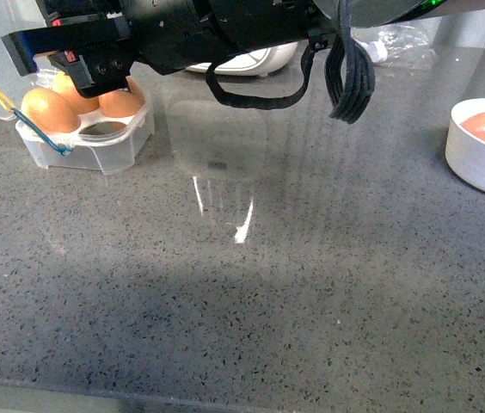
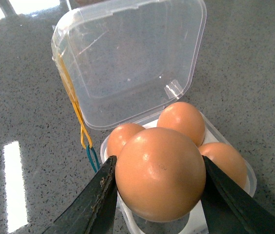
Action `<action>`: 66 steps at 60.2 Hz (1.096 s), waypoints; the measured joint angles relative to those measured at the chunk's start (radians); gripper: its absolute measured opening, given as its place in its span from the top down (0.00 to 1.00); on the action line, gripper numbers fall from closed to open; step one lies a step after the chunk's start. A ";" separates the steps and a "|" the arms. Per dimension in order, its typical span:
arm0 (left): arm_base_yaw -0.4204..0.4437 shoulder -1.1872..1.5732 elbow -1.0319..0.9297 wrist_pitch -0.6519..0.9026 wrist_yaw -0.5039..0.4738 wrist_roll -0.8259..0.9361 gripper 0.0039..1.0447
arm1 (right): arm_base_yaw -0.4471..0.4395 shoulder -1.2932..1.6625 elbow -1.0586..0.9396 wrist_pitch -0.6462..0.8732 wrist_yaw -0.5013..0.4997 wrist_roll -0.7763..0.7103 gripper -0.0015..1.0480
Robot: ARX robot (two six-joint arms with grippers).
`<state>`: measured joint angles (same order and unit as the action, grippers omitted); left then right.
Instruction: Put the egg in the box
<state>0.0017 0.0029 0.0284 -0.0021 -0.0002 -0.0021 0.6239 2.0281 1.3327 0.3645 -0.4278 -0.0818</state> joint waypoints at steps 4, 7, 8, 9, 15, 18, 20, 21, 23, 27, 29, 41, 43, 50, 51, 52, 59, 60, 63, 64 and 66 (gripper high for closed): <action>0.000 0.000 0.000 0.000 0.000 0.000 0.06 | 0.002 0.007 0.000 0.000 0.001 -0.001 0.61; 0.000 0.000 0.000 0.000 0.000 0.000 0.06 | 0.003 0.011 0.000 0.000 0.001 0.000 0.61; 0.000 0.000 0.000 0.000 0.000 0.000 0.06 | 0.003 0.013 0.000 0.000 0.001 0.000 0.61; 0.000 0.000 0.000 0.000 0.000 0.000 0.06 | 0.003 0.014 0.000 0.000 0.003 0.000 0.61; 0.000 0.000 0.000 0.000 0.000 0.000 0.06 | 0.005 0.014 0.000 -0.001 0.003 -0.001 0.61; 0.000 0.000 0.000 0.000 0.000 0.000 0.06 | 0.005 0.014 0.000 -0.002 0.003 -0.001 0.61; 0.000 0.000 0.000 0.000 0.000 0.000 0.06 | 0.005 0.015 0.000 -0.003 0.003 -0.001 0.61; 0.000 0.000 0.000 0.000 0.000 0.000 0.06 | 0.005 0.015 0.000 -0.003 0.004 -0.001 0.61; 0.000 0.000 0.000 0.000 0.000 0.000 0.06 | 0.005 0.016 0.000 -0.003 0.004 -0.002 0.61; 0.000 0.000 0.000 0.000 0.000 0.000 0.06 | 0.005 0.016 0.000 -0.003 0.004 -0.012 0.59; 0.000 0.000 0.000 0.000 0.000 0.000 0.06 | 0.005 0.016 0.000 -0.003 0.004 -0.013 0.55; 0.000 0.000 0.000 0.000 0.000 0.000 0.06 | 0.003 0.016 0.000 -0.002 0.004 -0.018 0.25; 0.000 0.000 0.000 0.000 0.000 0.000 0.06 | 0.003 0.016 0.000 -0.002 0.004 -0.018 0.20; 0.000 0.000 0.000 0.000 0.000 0.000 0.06 | -0.003 0.008 -0.006 -0.002 0.004 -0.019 0.05; 0.000 0.000 0.000 0.000 0.000 0.000 0.06 | -0.003 0.006 -0.007 -0.002 0.004 -0.019 0.06; 0.000 0.000 0.000 0.000 0.000 0.000 0.06 | -0.005 0.002 -0.010 -0.002 0.004 -0.019 0.07; 0.000 0.000 0.000 0.000 0.000 0.000 0.06 | -0.022 -0.037 -0.035 0.017 0.018 -0.011 0.07; 0.000 0.000 0.000 0.000 0.000 0.000 0.06 | -0.026 -0.047 -0.042 0.023 0.019 -0.008 0.07; 0.000 0.000 0.000 0.000 0.000 0.000 0.06 | -0.038 -0.074 -0.060 0.034 0.033 0.002 0.07; 0.000 0.000 0.000 0.000 0.000 0.000 0.06 | -0.044 -0.086 -0.068 0.038 0.040 0.008 0.07; 0.000 0.000 0.000 0.000 0.000 0.000 0.06 | -0.050 -0.099 -0.077 0.041 0.050 0.011 0.07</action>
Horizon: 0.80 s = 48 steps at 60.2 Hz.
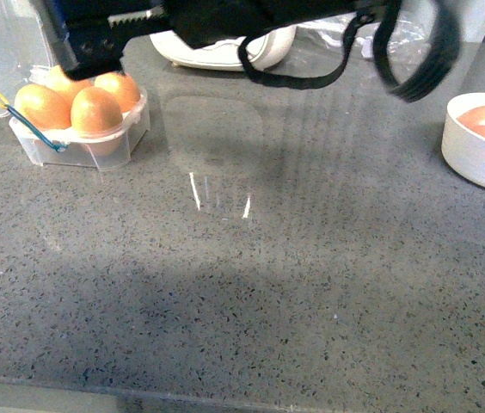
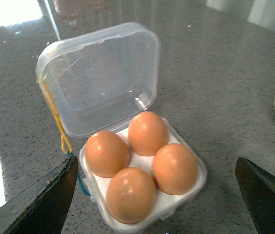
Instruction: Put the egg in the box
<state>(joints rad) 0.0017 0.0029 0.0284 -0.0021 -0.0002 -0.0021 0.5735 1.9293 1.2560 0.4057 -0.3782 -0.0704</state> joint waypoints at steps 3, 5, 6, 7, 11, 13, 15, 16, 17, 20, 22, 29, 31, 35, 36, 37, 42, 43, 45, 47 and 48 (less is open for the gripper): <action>0.000 0.000 0.000 0.000 0.000 0.000 0.06 | -0.018 -0.032 -0.025 0.007 0.027 0.012 0.07; 0.000 0.000 0.000 0.000 0.000 0.000 0.06 | -0.035 -0.062 -0.050 0.013 0.053 0.023 0.07; 0.000 0.000 0.000 0.000 0.000 0.000 0.06 | -0.045 -0.077 -0.064 0.016 0.067 0.027 0.07; 0.000 0.000 0.000 0.000 0.000 0.000 0.06 | -0.055 -0.093 -0.078 0.019 0.082 0.032 0.07; 0.000 0.000 0.000 0.000 0.000 0.000 0.06 | -0.085 -0.144 -0.128 0.038 0.117 0.047 0.07; 0.000 0.000 0.000 0.000 0.000 0.000 0.06 | -0.105 -0.181 -0.164 0.044 0.124 0.049 0.07; 0.000 0.000 0.000 0.000 0.000 0.000 0.06 | -0.119 -0.210 -0.192 0.048 0.135 0.048 0.07; 0.000 0.000 0.000 0.000 0.000 0.000 0.06 | -0.122 -0.220 -0.202 0.050 0.141 0.047 0.07; 0.000 0.000 0.000 0.000 0.000 0.000 0.06 | -0.131 -0.239 -0.220 0.051 0.153 0.042 0.07; 0.000 0.000 0.000 0.000 0.000 0.000 0.06 | -0.147 -0.281 -0.258 0.054 0.170 0.029 0.07; 0.000 0.000 0.000 0.000 0.000 0.000 0.06 | -0.158 -0.312 -0.285 0.055 0.176 0.021 0.07; 0.000 0.000 0.000 0.000 0.000 0.000 0.06 | -0.195 -0.434 -0.370 0.049 0.193 -0.010 0.07; 0.000 0.000 0.000 0.000 0.000 0.000 0.06 | -0.206 -0.470 -0.387 0.044 0.194 -0.014 0.07; 0.000 0.000 0.000 0.000 0.000 0.000 0.06 | -0.231 -0.544 -0.416 0.030 0.197 -0.027 0.07; 0.000 0.000 0.000 0.000 0.000 0.000 0.06 | -0.236 -0.556 -0.421 0.028 0.198 -0.030 0.07; 0.000 0.000 0.000 0.000 0.000 0.000 0.06 | -0.246 -0.582 -0.429 0.023 0.199 -0.033 0.07; 0.000 0.000 0.000 0.000 0.000 0.000 0.06 | -0.291 -0.684 -0.455 0.003 0.201 -0.036 0.07; 0.000 0.000 0.000 0.000 0.000 0.000 0.06 | -0.303 -0.709 -0.462 0.000 0.202 -0.037 0.07; 0.000 0.000 0.000 0.000 0.000 0.000 0.06 | -0.322 -0.747 -0.472 -0.003 0.202 -0.037 0.07; 0.000 0.000 0.000 0.000 0.000 0.000 0.06 | -0.341 -0.784 -0.483 -0.005 0.200 -0.035 0.07; 0.000 0.000 0.000 0.000 0.000 0.000 0.06 | -0.353 -0.809 -0.492 -0.006 0.197 -0.034 0.07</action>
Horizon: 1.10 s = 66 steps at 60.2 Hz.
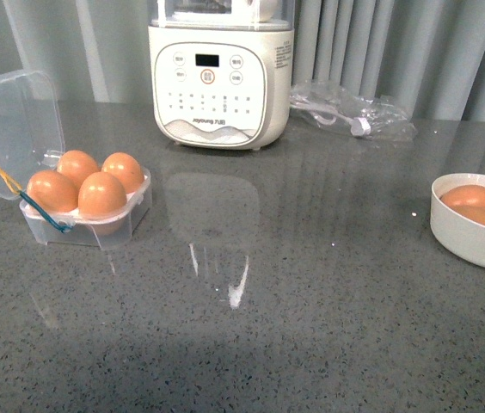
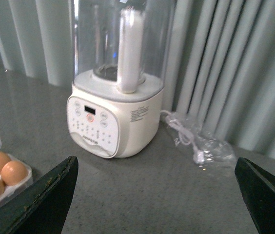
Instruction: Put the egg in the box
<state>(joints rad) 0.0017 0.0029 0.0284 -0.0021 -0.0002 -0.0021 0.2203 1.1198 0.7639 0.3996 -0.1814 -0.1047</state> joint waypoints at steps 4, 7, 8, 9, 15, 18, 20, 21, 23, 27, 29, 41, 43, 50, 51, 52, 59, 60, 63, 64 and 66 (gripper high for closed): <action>0.000 0.000 0.000 0.000 0.000 0.000 0.06 | -0.032 -0.091 -0.045 0.000 -0.014 -0.001 0.07; 0.000 0.000 0.000 0.000 0.000 0.000 0.06 | -0.047 -0.159 -0.090 0.000 -0.036 -0.002 0.07; 0.000 0.000 0.000 0.000 0.000 0.000 0.06 | -0.049 -0.172 -0.101 0.000 -0.037 -0.005 0.07; 0.000 0.000 0.000 0.000 0.000 0.000 0.06 | -0.053 -0.198 -0.120 0.000 -0.037 -0.008 0.07; 0.000 0.000 0.000 0.000 0.000 0.000 0.06 | -0.067 -0.306 -0.207 0.000 -0.036 -0.037 0.07; 0.000 0.000 0.000 0.000 0.000 0.000 0.06 | -0.072 -0.353 -0.251 0.000 -0.024 -0.063 0.07; 0.000 0.000 0.000 0.000 0.000 0.000 0.06 | -0.075 -0.372 -0.268 -0.001 -0.004 -0.074 0.07; 0.000 0.000 0.000 0.000 0.000 0.000 0.06 | -0.067 -0.386 -0.272 -0.026 0.040 -0.064 0.09; 0.000 0.000 0.000 0.000 0.000 0.000 0.06 | -0.054 -0.412 -0.272 -0.095 0.141 -0.039 0.14; 0.000 0.000 0.000 0.000 0.000 0.000 0.06 | -0.046 -0.496 -0.321 -0.208 0.320 0.030 0.27; 0.000 0.000 0.000 0.000 -0.001 0.000 0.06 | -0.048 -0.526 -0.353 -0.215 0.341 0.049 0.32; 0.000 0.000 0.000 0.000 0.000 0.000 0.06 | -0.095 -0.647 -0.499 -0.195 0.301 0.088 0.66; 0.000 0.000 0.000 0.000 0.000 0.000 0.06 | -0.102 -0.658 -0.514 -0.192 0.293 0.090 0.71; 0.000 0.000 0.000 0.000 0.000 0.000 0.06 | -0.186 -0.700 -0.565 -0.189 0.188 0.092 0.90; 0.000 0.000 0.000 0.000 0.000 0.000 0.06 | -0.197 -0.707 -0.573 -0.189 0.187 0.092 0.93; 0.000 0.000 0.000 0.000 0.000 0.000 0.06 | -0.206 -0.715 -0.580 -0.189 0.188 0.093 0.97; 0.000 0.000 0.000 0.000 0.000 0.000 0.06 | -0.217 -0.748 -0.612 -0.187 0.186 0.096 0.97; 0.000 0.000 0.000 0.000 0.000 0.000 0.06 | -0.217 -0.755 -0.618 -0.187 0.183 0.096 0.97; 0.000 0.000 0.000 0.000 0.000 0.000 0.06 | -0.218 -0.769 -0.631 -0.188 0.181 0.096 0.97; 0.000 0.000 0.000 0.000 0.000 0.000 0.06 | -0.218 -0.772 -0.634 -0.188 0.180 0.096 0.97; 0.000 0.000 0.000 0.000 0.000 0.000 0.06 | -0.218 -0.784 -0.645 -0.188 0.180 0.096 0.97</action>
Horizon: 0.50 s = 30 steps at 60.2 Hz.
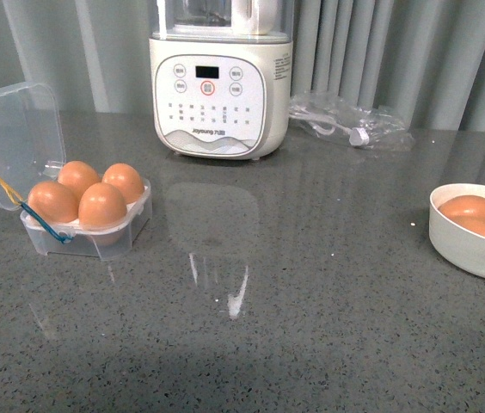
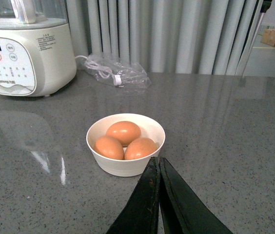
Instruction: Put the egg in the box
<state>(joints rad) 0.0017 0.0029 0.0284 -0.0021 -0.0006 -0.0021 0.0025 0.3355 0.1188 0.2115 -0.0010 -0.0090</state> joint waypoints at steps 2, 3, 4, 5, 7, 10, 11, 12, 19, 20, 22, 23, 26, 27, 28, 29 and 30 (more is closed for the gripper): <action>0.000 0.000 0.000 0.000 0.000 0.000 0.06 | 0.000 -0.009 -0.007 -0.001 0.000 0.000 0.97; 0.000 0.000 0.000 0.000 0.000 0.000 0.06 | 0.000 -0.012 -0.010 -0.002 0.000 0.000 0.97; 0.000 0.000 0.000 0.000 0.000 0.000 0.06 | 0.000 -0.018 -0.014 -0.003 0.000 0.000 0.97; 0.000 0.000 0.000 0.000 0.000 0.000 0.06 | 0.000 -0.024 -0.018 -0.004 0.000 0.000 0.97; 0.000 0.000 0.000 0.000 0.000 0.000 0.06 | 0.000 -0.032 -0.024 -0.006 0.000 0.000 0.97; 0.000 0.000 0.000 0.000 0.000 0.000 0.06 | 0.000 -0.046 -0.033 -0.011 0.000 0.000 0.97; 0.000 0.000 0.000 0.000 0.000 0.000 0.06 | 0.000 -0.048 -0.035 -0.013 0.000 0.000 0.97; 0.000 0.000 0.000 0.000 0.000 0.000 0.06 | 0.000 -0.054 -0.038 -0.014 0.000 0.000 0.97; 0.000 0.000 0.000 0.000 0.000 0.000 0.06 | 0.000 -0.082 -0.051 -0.026 0.000 0.000 0.97; 0.000 0.000 0.000 0.000 0.000 0.000 0.06 | 0.000 -0.085 -0.052 -0.027 0.000 0.000 0.97; 0.000 0.000 0.000 0.000 0.000 0.000 0.06 | 0.000 -0.095 -0.058 -0.033 0.000 0.000 0.97; 0.000 0.000 0.000 0.000 0.000 0.000 0.06 | 0.000 -0.098 -0.059 -0.034 0.000 0.000 0.97; 0.000 0.000 0.000 0.000 0.000 0.000 0.06 | 0.000 -0.109 -0.064 -0.040 0.000 0.000 0.97; 0.000 0.000 0.000 0.000 0.000 0.000 0.06 | 0.000 -0.114 -0.066 -0.043 0.000 0.000 0.97; 0.000 0.000 0.000 0.000 0.000 0.000 0.06 | 0.000 -0.116 -0.068 -0.045 0.000 0.000 0.97; 0.000 0.000 0.000 0.000 0.000 0.000 0.06 | 0.000 -0.121 -0.069 -0.047 0.000 0.000 0.97; 0.000 0.000 0.000 0.000 0.000 0.000 0.06 | 0.000 -0.122 -0.070 -0.048 0.000 0.000 0.97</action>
<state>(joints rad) 0.0017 0.0029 0.0284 -0.0021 -0.0006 -0.0021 0.0025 0.2131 0.0486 0.1631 -0.0006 -0.0090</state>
